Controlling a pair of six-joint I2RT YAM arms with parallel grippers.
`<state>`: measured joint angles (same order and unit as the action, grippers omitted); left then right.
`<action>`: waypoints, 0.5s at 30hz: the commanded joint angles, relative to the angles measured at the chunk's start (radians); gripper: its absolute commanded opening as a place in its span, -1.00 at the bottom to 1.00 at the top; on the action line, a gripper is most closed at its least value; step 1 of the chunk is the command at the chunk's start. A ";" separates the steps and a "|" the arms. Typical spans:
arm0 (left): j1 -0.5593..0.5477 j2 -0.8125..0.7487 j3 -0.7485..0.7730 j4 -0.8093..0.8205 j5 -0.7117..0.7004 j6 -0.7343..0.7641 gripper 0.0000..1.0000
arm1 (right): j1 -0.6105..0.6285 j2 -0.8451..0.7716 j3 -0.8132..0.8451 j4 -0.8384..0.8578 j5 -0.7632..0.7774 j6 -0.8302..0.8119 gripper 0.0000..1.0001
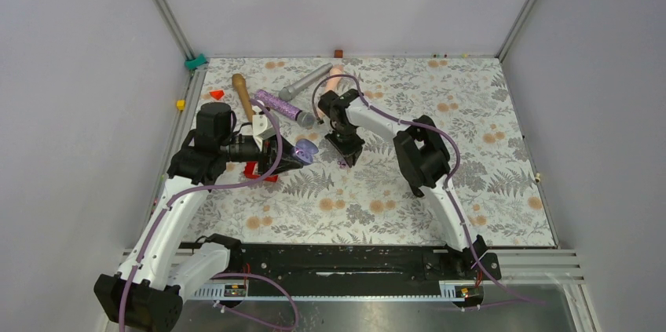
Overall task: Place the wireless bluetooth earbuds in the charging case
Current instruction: Adjust the earbud at the center of the board.
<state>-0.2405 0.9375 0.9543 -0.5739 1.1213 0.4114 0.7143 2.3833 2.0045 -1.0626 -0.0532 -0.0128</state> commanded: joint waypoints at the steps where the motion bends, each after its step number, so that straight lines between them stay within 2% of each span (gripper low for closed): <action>1: 0.006 -0.019 -0.008 0.042 0.047 0.022 -0.62 | 0.000 -0.092 -0.073 0.023 -0.093 0.046 -0.56; 5: 0.007 -0.024 -0.006 0.043 0.047 0.016 -0.62 | 0.006 -0.092 -0.073 0.044 -0.157 0.050 -0.57; 11: 0.012 -0.027 -0.006 0.042 0.048 0.014 -0.62 | 0.017 -0.092 -0.053 0.036 -0.169 0.037 -0.59; 15: 0.012 -0.026 -0.006 0.043 0.050 0.015 -0.62 | 0.012 -0.148 -0.043 0.001 -0.172 -0.008 -0.59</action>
<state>-0.2352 0.9344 0.9543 -0.5739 1.1233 0.4114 0.7208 2.3440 1.9320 -1.0206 -0.1959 0.0189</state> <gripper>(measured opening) 0.330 0.207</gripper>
